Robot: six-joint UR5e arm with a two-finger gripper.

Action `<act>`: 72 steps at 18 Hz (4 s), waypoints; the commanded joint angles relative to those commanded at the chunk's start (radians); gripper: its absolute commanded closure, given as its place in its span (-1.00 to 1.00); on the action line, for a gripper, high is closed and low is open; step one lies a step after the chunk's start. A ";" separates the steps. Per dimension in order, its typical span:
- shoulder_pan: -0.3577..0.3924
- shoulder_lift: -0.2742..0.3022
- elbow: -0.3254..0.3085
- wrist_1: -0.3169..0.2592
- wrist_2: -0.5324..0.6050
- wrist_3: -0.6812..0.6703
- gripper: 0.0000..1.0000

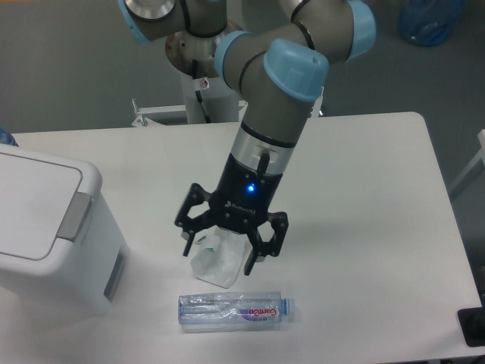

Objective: Open the trash can
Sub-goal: 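Move the open gripper over the trash can lid edge and lower it, then push the trash can lid upward with the gripper fingers to open it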

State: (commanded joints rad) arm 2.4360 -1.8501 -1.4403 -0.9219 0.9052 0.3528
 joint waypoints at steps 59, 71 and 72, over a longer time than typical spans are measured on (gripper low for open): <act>-0.179 0.054 -0.137 0.006 0.021 -0.032 -1.00; -0.181 0.052 -0.152 0.006 0.024 -0.032 -1.00; -0.181 0.052 -0.152 0.006 0.024 -0.034 -1.00</act>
State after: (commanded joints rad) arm 2.2550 -1.7978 -1.5923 -0.9158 0.9296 0.3191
